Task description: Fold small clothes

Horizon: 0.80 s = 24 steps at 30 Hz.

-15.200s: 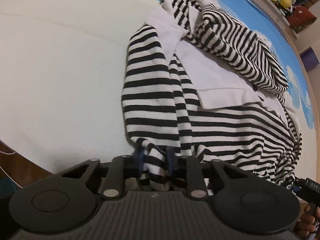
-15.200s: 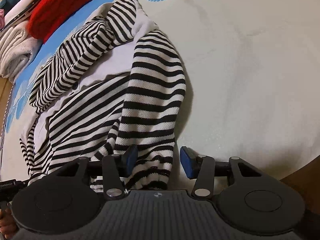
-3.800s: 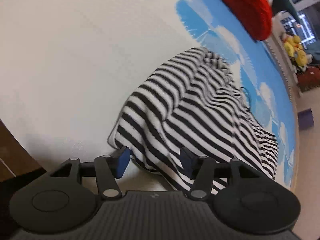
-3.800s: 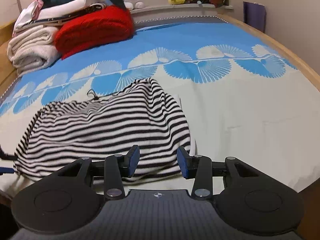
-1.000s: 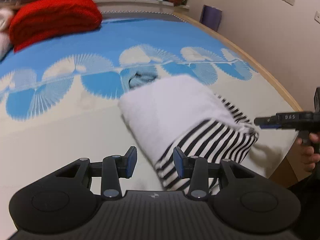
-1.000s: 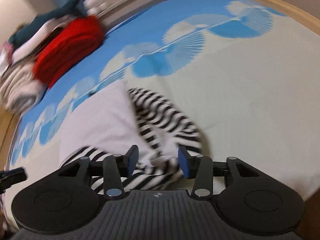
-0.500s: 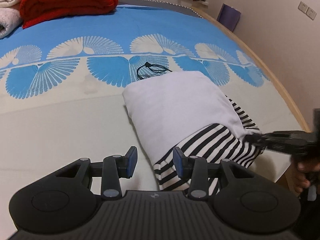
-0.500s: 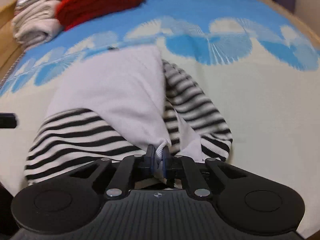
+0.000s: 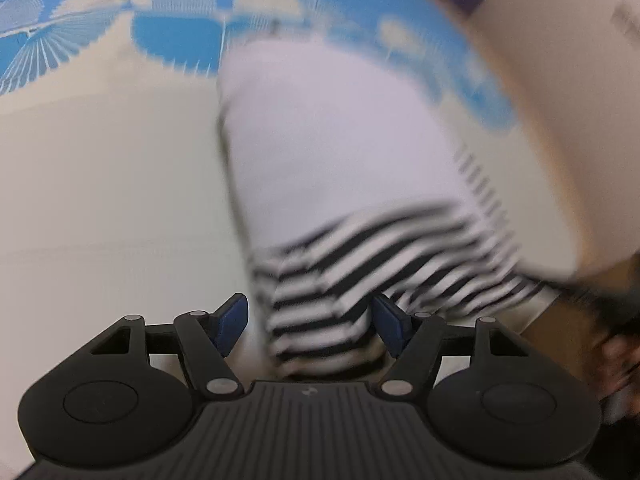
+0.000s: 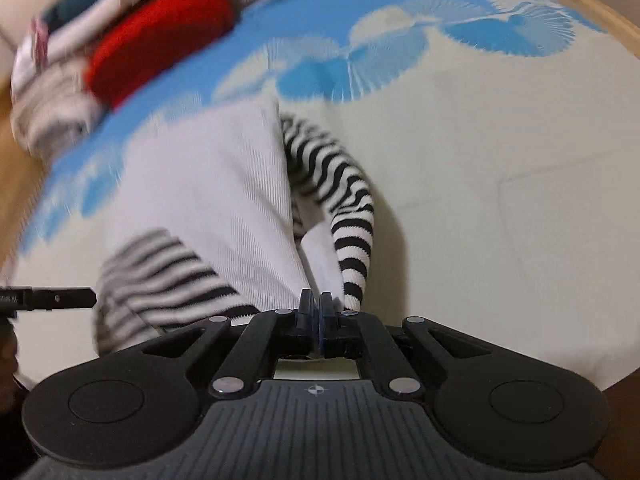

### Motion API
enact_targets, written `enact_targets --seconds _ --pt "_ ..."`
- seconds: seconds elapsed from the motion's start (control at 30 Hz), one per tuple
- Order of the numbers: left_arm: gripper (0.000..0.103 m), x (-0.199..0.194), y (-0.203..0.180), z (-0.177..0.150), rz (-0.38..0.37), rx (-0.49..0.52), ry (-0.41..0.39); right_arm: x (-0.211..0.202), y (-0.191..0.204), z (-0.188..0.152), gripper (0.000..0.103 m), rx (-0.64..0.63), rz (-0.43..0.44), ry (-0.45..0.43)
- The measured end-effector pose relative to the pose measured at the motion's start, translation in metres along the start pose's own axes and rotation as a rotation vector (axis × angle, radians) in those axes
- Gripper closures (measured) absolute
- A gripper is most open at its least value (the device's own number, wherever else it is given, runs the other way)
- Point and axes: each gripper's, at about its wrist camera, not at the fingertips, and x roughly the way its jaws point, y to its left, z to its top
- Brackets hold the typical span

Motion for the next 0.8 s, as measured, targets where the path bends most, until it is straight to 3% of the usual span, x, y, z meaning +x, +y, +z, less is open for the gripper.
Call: enact_targets --seconds 0.1,0.23,0.33,0.4,0.43,0.5,0.53,0.57,0.6,0.63,0.7,0.8 --pt "0.024 0.019 -0.012 -0.013 0.098 0.160 0.049 0.009 0.005 0.001 0.102 -0.028 -0.040 0.045" --pt "0.023 0.019 -0.014 -0.018 0.077 0.248 0.062 0.026 0.008 0.004 0.102 -0.033 -0.102 0.090" --pt "0.022 0.014 0.005 -0.009 0.006 0.151 0.079 0.039 0.009 0.002 0.102 -0.039 -0.119 0.114" --pt "0.021 -0.002 0.015 0.005 -0.023 0.098 -0.015 0.039 0.010 0.005 0.102 -0.040 -0.114 0.096" --pt "0.021 -0.010 0.022 0.011 -0.037 0.065 -0.065 0.036 0.012 0.008 0.101 -0.038 -0.110 0.069" --pt "0.021 -0.018 0.041 0.024 -0.072 -0.049 -0.141 0.018 0.015 0.016 0.099 -0.025 -0.115 -0.067" --pt "0.021 -0.019 0.051 0.028 -0.093 -0.112 -0.162 0.006 0.017 0.019 0.089 -0.020 -0.108 -0.160" --pt "0.021 -0.018 0.061 0.033 -0.117 -0.180 -0.178 -0.006 0.018 0.020 0.069 -0.017 -0.093 -0.245" --pt "0.020 -0.016 0.069 0.038 -0.137 -0.242 -0.188 -0.012 0.020 0.022 0.059 -0.009 -0.071 -0.301" --pt "0.020 -0.012 0.077 0.042 -0.155 -0.294 -0.194 -0.012 0.020 0.023 0.048 -0.001 -0.054 -0.310" --pt "0.020 -0.004 0.084 0.053 -0.177 -0.363 -0.196 0.003 0.025 0.025 0.047 -0.012 -0.021 -0.244" --pt "0.020 0.013 0.094 0.064 -0.194 -0.435 -0.182 0.037 0.039 0.025 0.047 -0.106 -0.064 -0.098"
